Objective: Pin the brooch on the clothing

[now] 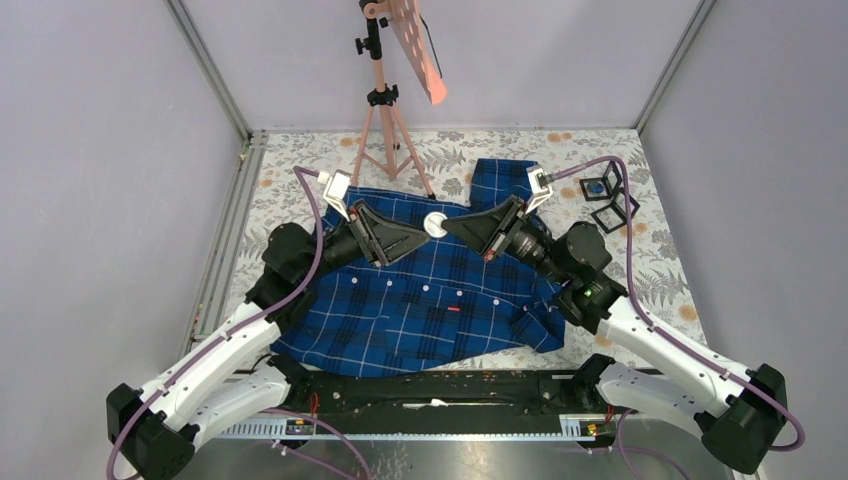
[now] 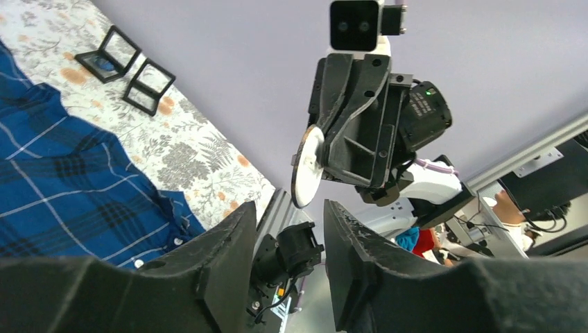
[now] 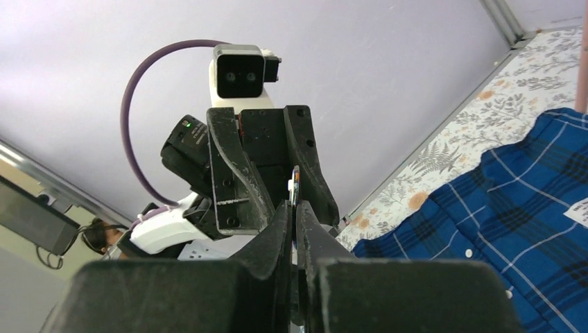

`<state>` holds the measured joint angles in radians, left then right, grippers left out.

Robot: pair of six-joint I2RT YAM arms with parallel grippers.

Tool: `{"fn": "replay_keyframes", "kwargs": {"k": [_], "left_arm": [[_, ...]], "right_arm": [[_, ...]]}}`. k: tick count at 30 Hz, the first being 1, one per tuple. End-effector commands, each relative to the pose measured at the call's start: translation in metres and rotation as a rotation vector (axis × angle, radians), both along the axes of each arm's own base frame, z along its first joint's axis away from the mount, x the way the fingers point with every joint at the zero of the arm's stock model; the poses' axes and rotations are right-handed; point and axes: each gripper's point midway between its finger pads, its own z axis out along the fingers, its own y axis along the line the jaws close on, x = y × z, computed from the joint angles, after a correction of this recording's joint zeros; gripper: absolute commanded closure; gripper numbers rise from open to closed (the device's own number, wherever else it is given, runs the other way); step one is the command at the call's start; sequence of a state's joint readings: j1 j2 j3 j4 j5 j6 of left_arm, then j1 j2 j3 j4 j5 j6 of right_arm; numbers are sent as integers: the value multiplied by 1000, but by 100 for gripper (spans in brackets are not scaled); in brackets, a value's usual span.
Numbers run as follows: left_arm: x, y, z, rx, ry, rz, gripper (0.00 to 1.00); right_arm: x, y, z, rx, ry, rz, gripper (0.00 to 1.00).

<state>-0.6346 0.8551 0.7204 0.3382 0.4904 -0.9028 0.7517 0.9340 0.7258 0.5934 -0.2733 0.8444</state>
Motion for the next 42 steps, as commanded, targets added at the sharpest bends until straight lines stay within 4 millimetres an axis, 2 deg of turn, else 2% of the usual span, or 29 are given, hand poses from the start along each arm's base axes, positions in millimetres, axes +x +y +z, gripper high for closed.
{"fn": "replay_keyframes", "kwargs": {"k": [1,9,12,14,15,17,19,23,28,33,36,38,42], "left_arm": [[-18,1,29,-95,-84,-79,59],[-17,1,27,-99,-71,-78,75],[-16,1,27,-100,-72,-77,97],[-16,1,26,-98,-73,-76,100],[-17,2,25,-97,-74,-75,100],[-17,2,23,-88,-76,-71,100],[-16,3,21,-79,-75,-64,100],[-15,3,20,-71,-75,-58,100],[-16,3,20,-70,-78,-56,100],[-16,4,20,-69,-78,-55,100],[-16,4,21,-70,-81,-57,100],[-17,4,21,-69,-84,-60,100],[-19,4,21,-63,-94,-69,100]], "right_arm": [[-13,1,25,62,-72,64,100],[-17,6,27,69,-72,107,100],[-17,8,26,60,-63,113,100],[-16,8,25,49,-54,115,100],[-16,9,24,41,-50,114,98],[-15,9,24,27,-45,114,81],[-16,11,23,17,-43,123,71],[-19,14,24,8,-47,151,61],[-17,17,21,-6,-32,160,64],[-14,19,15,-24,-16,155,74],[-10,20,9,-44,3,138,84],[-5,20,1,-74,33,119,89],[3,21,-10,-127,87,89,91]]}}
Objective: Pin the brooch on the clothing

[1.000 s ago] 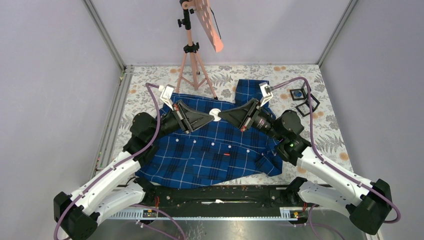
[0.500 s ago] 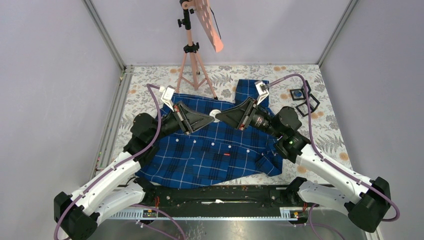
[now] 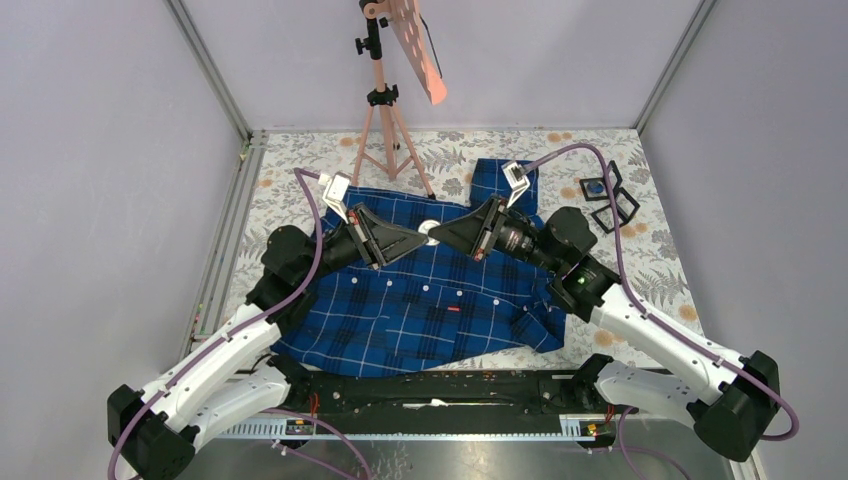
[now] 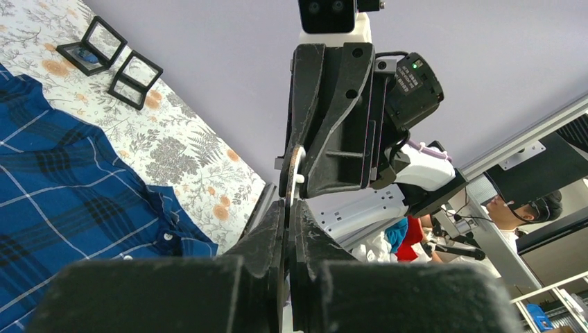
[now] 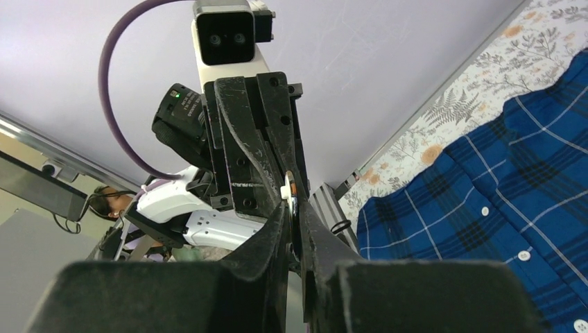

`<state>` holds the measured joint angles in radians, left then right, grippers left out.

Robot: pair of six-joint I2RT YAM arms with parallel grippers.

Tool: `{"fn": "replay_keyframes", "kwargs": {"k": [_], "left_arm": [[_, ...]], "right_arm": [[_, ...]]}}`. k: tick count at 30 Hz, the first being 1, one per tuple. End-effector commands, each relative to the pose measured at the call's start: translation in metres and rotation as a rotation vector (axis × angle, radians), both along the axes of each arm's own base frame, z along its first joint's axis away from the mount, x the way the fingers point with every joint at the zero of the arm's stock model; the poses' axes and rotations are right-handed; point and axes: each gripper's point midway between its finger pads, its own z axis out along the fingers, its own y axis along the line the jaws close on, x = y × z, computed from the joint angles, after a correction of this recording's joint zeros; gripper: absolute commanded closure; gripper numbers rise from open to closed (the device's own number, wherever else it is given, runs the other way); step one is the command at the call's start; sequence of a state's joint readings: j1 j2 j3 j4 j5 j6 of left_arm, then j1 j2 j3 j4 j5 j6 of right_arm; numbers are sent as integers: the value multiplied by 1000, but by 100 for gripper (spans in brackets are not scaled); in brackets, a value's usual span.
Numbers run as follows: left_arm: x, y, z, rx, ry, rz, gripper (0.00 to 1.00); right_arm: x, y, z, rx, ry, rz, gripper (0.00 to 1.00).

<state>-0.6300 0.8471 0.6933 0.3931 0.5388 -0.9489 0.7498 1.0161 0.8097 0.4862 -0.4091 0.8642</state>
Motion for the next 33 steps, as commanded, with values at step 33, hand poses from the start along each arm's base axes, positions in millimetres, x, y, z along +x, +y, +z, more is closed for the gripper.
{"fn": "replay_keyframes", "kwargs": {"k": [33], "left_arm": [[4,11,7,14,-59,47,100]], "right_arm": [[-1,1,12,-104,-36,18,65]]}}
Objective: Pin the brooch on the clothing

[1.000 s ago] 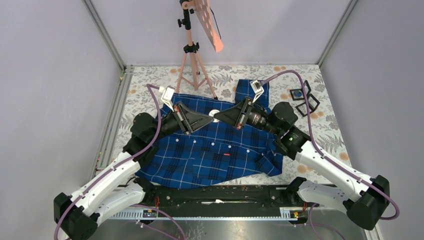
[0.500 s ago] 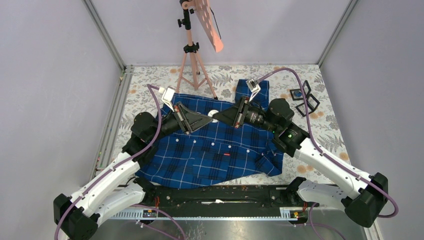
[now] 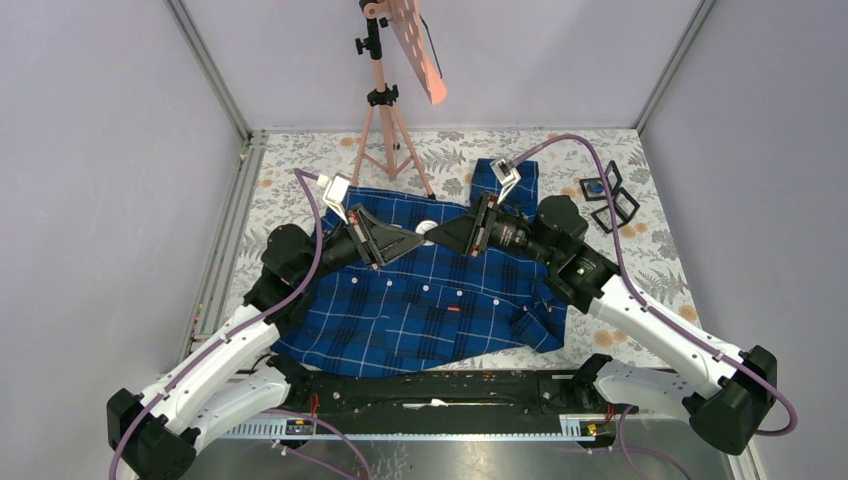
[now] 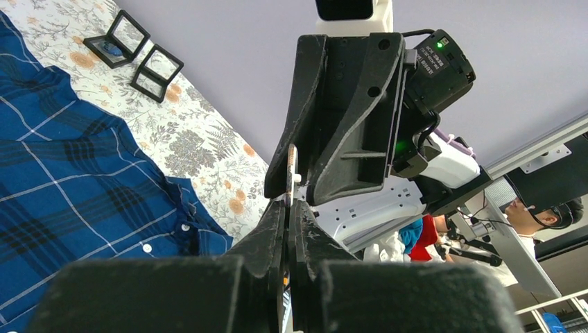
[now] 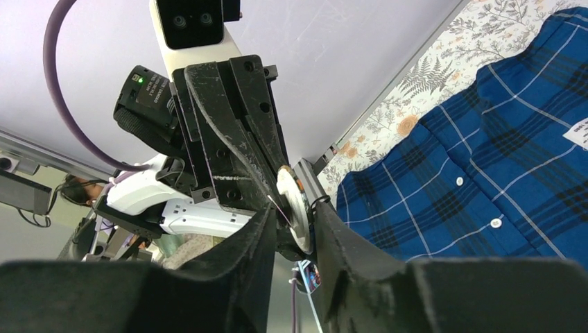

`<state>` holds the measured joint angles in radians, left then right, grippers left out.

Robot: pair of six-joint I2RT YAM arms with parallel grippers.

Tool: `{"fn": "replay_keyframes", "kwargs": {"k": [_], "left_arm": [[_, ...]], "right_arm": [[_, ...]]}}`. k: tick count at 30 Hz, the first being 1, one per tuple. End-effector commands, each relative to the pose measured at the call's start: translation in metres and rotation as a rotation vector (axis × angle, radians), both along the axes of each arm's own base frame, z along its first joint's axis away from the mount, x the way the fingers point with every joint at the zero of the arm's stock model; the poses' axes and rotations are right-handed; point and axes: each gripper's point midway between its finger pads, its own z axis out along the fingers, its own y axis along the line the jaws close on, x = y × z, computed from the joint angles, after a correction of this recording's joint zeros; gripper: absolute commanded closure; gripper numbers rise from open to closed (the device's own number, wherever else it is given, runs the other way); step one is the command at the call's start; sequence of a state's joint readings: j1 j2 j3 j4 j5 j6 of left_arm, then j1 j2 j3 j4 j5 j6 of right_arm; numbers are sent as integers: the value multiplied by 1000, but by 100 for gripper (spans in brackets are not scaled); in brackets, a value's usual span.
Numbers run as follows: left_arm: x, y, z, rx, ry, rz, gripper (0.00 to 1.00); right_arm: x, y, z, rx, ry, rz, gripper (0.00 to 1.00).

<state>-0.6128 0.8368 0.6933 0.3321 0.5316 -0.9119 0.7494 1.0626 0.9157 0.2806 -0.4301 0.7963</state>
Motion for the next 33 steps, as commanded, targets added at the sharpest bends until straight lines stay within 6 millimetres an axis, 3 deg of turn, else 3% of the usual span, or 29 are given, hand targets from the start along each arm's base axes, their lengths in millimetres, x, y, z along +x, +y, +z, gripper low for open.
{"fn": "replay_keyframes", "kwargs": {"k": [1,7,12,17,21,28,33], "left_arm": [[0,7,15,-21,-57,24,100],[13,11,-1,3,11,73,100],[24,15,-21,77,19,129,100],[45,18,-69,272,47,235,100],[46,0,-91,329,85,219,100],[43,-30,-127,412,110,183,100],[32,-39,-161,455,153,169,100]], "right_arm": [[-7,-7,28,25,-87,8,62],[-11,-20,39,32,-151,-35,35],[6,-44,31,-90,-155,-201,26],[36,-104,-30,-404,-11,-515,22],[42,-132,-78,-548,114,-583,20],[22,-150,-175,-741,337,-529,26],[-10,-125,-215,-714,413,-333,32]]}}
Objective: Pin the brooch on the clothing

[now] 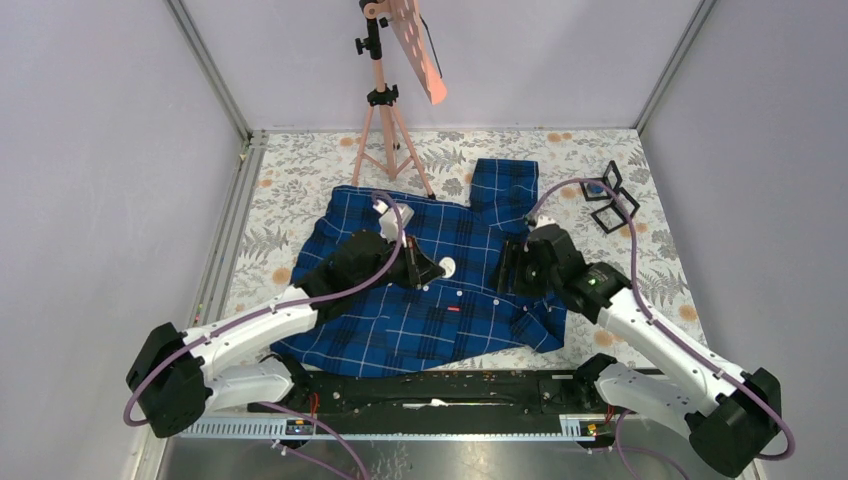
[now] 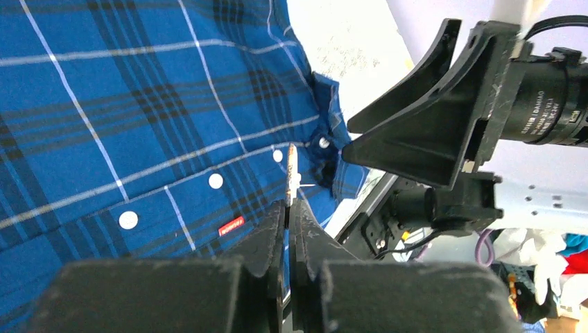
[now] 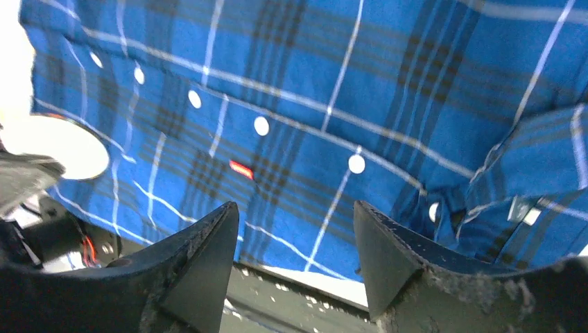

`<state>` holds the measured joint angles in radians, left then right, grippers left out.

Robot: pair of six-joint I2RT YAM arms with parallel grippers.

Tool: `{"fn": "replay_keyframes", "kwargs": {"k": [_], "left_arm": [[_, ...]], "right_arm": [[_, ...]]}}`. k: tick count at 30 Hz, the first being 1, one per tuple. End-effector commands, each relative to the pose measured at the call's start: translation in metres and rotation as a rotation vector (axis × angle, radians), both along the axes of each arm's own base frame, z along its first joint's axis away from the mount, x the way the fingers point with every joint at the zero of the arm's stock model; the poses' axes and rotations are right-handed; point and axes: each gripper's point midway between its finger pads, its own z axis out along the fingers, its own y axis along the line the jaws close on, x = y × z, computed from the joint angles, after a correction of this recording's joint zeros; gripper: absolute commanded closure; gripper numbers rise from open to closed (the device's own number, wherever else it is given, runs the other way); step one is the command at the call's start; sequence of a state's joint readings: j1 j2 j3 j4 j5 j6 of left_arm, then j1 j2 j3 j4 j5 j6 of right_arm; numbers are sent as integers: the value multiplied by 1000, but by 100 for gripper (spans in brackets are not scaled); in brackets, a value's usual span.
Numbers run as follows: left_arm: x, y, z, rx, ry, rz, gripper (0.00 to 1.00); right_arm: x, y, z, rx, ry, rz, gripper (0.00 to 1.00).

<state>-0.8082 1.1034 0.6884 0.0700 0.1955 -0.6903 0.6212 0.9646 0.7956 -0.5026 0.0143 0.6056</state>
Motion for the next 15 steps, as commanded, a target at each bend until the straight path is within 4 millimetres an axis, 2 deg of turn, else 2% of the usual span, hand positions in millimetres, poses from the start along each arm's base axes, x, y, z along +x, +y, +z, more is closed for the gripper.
{"fn": "replay_keyframes", "kwargs": {"k": [1,4,7,11,15], "left_arm": [[1,-5,-13,-4,-33,28,100],[-11,-9,-30,16,-14,14,100],[-28,-15,-47,42,6,-4,100],[-40,-14,-61,47,38,19,100],[-40,-12,-61,48,36,44,100]], "right_arm": [[-32,20,-26,62,95,126,32],[-49,21,-51,0,128,158,34],[-58,13,-70,-41,152,118,37],[-63,3,-81,-100,135,79,38],[-65,3,-92,-136,136,70,40]]}}
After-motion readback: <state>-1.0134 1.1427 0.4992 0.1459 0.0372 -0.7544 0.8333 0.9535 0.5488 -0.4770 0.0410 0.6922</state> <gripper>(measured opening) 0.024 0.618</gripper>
